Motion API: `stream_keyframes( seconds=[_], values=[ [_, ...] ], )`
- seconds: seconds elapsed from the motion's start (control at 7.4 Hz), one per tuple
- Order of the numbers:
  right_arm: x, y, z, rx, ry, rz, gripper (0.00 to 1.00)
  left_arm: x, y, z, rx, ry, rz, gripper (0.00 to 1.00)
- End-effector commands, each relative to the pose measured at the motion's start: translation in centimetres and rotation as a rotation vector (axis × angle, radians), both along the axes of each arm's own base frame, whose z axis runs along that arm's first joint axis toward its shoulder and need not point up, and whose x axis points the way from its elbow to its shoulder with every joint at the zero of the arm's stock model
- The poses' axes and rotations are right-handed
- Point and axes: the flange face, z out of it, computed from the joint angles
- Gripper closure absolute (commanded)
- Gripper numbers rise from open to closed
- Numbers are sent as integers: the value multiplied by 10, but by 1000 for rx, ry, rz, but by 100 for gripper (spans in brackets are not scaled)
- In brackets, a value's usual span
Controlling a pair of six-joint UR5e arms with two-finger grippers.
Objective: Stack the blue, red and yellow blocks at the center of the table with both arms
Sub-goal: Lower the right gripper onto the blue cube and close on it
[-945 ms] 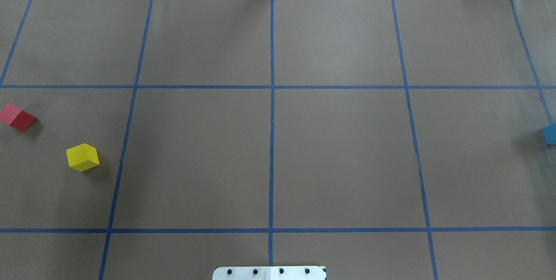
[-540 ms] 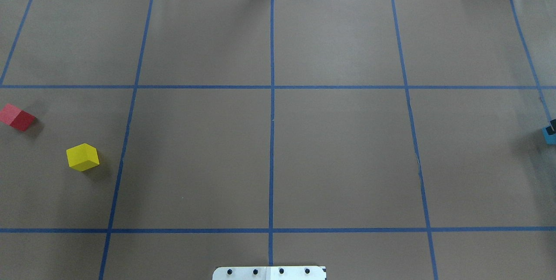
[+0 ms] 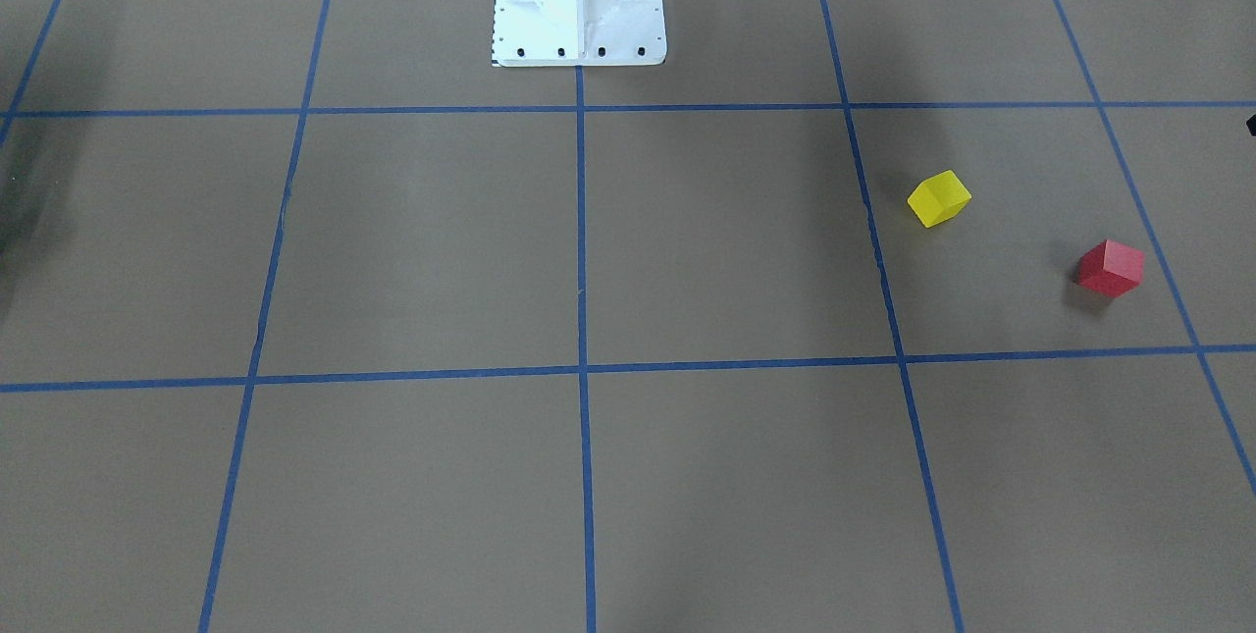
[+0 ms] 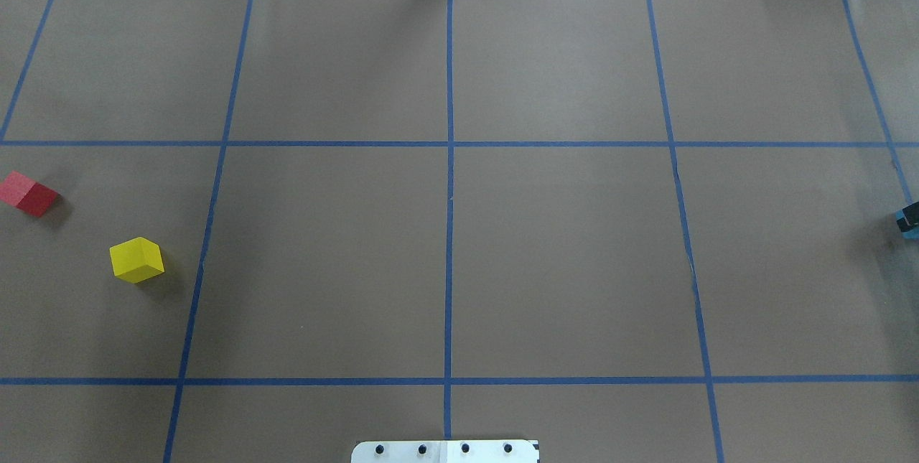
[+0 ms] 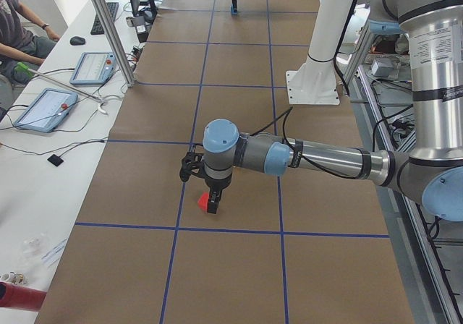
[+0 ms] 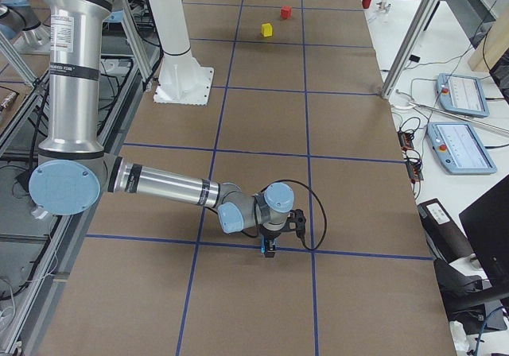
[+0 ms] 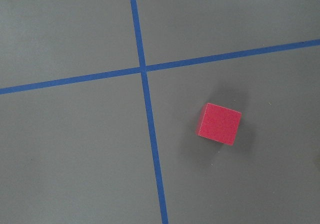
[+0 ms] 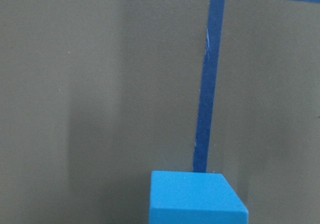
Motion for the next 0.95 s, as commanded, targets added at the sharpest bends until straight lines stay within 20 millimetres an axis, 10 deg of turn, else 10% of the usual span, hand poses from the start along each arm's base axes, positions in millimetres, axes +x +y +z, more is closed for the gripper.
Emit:
stream_keyframes(
  seconds=[0.0,0.81],
  values=[
    [-5,-9,3,3,20,-1,16,0,0,0,1,0,0,1],
    [-5,-9,9,-10,27,0,21,0,2,1,13,1,0,0]
  ],
)
